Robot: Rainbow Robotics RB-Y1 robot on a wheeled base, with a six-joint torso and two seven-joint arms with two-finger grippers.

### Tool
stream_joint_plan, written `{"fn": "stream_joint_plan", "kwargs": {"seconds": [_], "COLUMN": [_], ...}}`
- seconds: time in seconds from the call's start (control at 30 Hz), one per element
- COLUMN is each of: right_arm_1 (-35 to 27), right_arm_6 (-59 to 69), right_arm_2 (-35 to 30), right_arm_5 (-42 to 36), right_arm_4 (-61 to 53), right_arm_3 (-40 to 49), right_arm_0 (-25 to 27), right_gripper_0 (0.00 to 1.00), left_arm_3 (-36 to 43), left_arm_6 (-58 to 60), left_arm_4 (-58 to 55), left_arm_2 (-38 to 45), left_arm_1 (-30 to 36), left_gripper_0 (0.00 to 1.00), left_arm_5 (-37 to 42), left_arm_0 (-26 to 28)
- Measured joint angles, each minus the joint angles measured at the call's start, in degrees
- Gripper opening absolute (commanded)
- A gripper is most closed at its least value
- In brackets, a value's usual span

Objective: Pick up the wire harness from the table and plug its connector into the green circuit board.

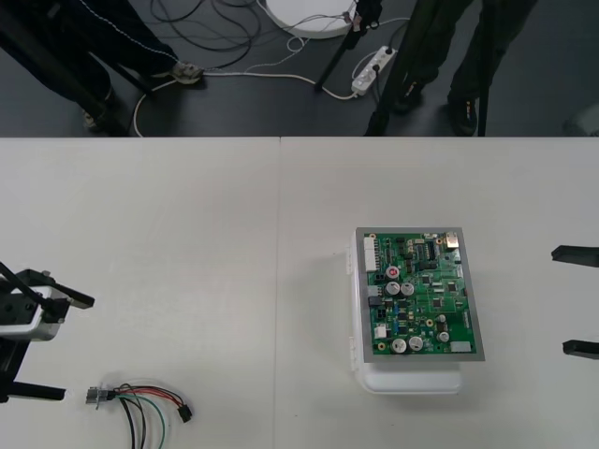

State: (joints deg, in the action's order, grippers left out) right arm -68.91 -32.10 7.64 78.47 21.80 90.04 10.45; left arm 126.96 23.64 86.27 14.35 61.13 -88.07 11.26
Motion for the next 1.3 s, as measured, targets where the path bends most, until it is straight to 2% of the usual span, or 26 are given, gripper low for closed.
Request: {"fn": "stream_joint_plan", "kwargs": {"seconds": [0.27, 0.43, 0.67, 1.3], "right_arm_1": [-0.17, -1.47, -3.27, -3.53], "right_arm_6": [-6.76, -11.3, -18.6, -24.0], "right_arm_2": [9.88, 15.43, 23.69, 27.88], "right_arm_5": [3.49, 4.29, 5.84, 6.15], "right_arm_4": [-3.05, -6.31, -9.65, -9.97], "right_arm_3": [-6.19, -7.62, -9.28, -9.7], "right_arm_0": [-8.83, -12.12, -15.96, -17.1], "right_gripper_0": [1.0, 1.0, 1.0, 1.0], "left_arm_3": [5.76, 8.05, 9.06, 9.56], "left_arm_6": [8.81, 13.82, 14.97, 19.28], "left_arm_4": [9.35, 16.32, 25.47, 49.4], "left_arm_2": [-0.86, -3.86, -9.27, -21.28], "left_arm_1": [0.04, 0.1, 0.17, -1.31], "left_gripper_0": [1.0, 1.0, 1.0, 1.0], "left_arm_5": [0.08, 0.5, 2.04, 4.48], "left_arm_0": [4.11, 5.4, 5.43, 5.43]}}
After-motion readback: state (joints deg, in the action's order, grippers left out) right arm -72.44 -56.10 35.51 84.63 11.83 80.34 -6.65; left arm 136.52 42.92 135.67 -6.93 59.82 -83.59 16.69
